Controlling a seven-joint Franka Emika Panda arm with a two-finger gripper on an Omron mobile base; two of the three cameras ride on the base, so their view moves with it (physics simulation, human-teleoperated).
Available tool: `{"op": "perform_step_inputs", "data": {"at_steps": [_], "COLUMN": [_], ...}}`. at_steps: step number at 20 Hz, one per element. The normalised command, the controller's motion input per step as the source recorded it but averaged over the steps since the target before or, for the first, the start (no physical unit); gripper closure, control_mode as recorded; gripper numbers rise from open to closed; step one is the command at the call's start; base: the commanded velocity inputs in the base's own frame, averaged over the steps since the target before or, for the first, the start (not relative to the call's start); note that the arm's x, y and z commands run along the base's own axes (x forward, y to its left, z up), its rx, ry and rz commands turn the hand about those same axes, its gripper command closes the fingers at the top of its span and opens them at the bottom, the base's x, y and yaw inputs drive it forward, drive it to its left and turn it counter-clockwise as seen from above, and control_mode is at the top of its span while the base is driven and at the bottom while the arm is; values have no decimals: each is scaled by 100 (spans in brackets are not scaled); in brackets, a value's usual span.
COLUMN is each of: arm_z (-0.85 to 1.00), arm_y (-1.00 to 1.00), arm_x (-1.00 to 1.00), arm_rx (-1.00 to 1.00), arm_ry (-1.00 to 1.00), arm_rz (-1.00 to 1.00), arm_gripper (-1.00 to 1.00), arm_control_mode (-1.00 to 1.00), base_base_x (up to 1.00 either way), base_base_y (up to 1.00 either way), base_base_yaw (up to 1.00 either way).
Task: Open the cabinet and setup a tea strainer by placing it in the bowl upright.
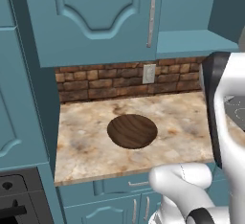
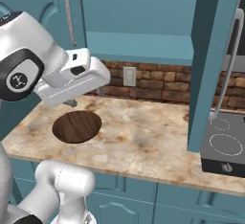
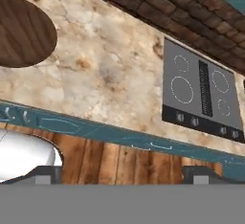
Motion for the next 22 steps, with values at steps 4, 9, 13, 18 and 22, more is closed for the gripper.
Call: {"op": "perform_step_inputs", "data": {"at_steps": [4, 9, 13, 18, 22], "arm_z": [-11, -1, 43, 95, 76], "arm_y": [32, 18, 7, 21, 4], "arm_x": [61, 42, 0, 0, 0], "arm_rx": [36, 40, 29, 4, 0], "arm_ry": [-52, -48, -36, -7, 0], "arm_rz": [-20, -22, -5, 0, 3], "arm_gripper": [-100, -100, -100, -100, -100], "arm_control_mode": [-100, -100, -100, -100, -100], "base_base_x": [0, 0, 0, 0, 0], "base_base_y": [0, 0, 0, 0, 0], "base_base_yaw": [0, 0, 0, 0, 0]}}
